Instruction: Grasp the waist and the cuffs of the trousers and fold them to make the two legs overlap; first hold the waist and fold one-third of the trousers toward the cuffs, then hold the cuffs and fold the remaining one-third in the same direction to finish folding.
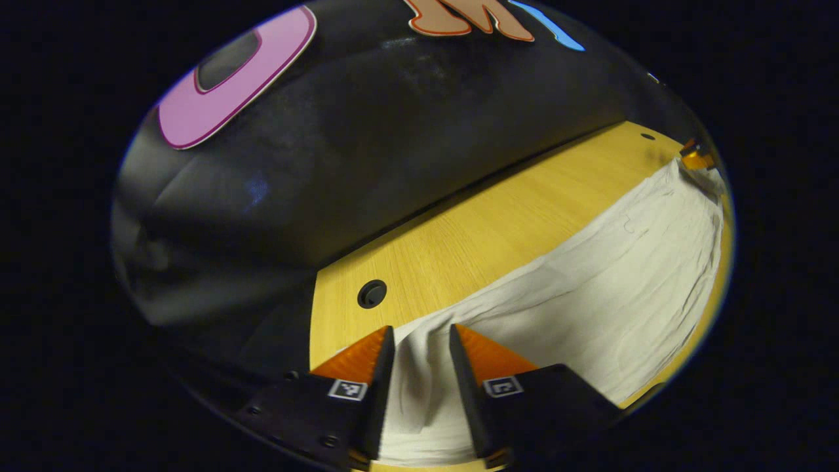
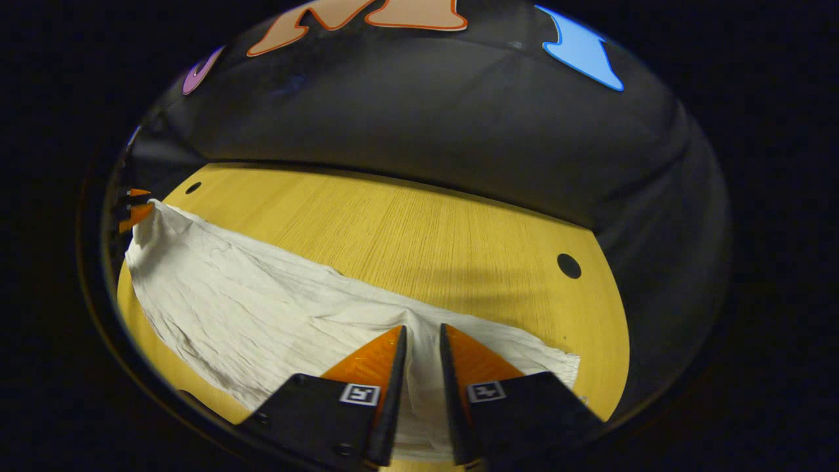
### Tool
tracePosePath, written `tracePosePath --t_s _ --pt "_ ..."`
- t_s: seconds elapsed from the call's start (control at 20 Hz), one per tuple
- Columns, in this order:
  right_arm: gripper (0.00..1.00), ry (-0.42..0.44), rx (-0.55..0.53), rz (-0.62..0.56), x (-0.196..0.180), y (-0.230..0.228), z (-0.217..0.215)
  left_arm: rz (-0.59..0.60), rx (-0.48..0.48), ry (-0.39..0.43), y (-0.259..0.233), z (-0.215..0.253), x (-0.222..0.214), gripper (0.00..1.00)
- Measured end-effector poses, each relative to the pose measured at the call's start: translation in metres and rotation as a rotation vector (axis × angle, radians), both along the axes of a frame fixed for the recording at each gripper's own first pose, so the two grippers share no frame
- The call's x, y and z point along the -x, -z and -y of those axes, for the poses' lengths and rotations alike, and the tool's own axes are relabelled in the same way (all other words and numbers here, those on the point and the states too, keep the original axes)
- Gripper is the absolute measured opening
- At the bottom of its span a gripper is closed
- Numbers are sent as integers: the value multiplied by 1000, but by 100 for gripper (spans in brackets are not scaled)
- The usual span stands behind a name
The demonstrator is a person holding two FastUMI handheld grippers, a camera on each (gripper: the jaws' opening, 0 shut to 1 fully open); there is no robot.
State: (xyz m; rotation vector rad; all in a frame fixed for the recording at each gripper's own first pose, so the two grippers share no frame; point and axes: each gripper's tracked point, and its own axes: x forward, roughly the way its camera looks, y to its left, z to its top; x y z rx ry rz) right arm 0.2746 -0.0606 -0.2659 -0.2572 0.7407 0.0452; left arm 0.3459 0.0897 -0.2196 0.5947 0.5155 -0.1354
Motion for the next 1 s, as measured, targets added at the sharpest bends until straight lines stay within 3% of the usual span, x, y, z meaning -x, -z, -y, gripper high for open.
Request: tracePosePath --t_s 0.05,0.1,0.15,0.2,0.25,0.5,0.6,0.75,1.0 --pt "61 5 -25 7 0 -2 2 22 34 3 -2 7 -1 68" --pt "91 20 -35 24 -3 -6 4 51 65 10 -8 13 -1 74" --pt "99 35 -42 51 3 -19 15 83 89 13 -17 18 0 78" --pt "99 56 -47 83 5 -31 25 112 117 21 -27 25 1 89" --pt "98 80 -55 113 12 -44 37 140 152 31 -38 33 4 91" --pt "99 250 -65 188 76 -93 134 225 303 34 -79 51 27 92" --pt "98 321 -52 172 102 -91 170 234 331 8 -87 52 38 98" --pt "98 407 -56 133 143 -78 214 257 395 -38 -95 53 48 96" --pt "99 436 -75 21 186 -26 232 294 424 -91 -106 51 79 96"
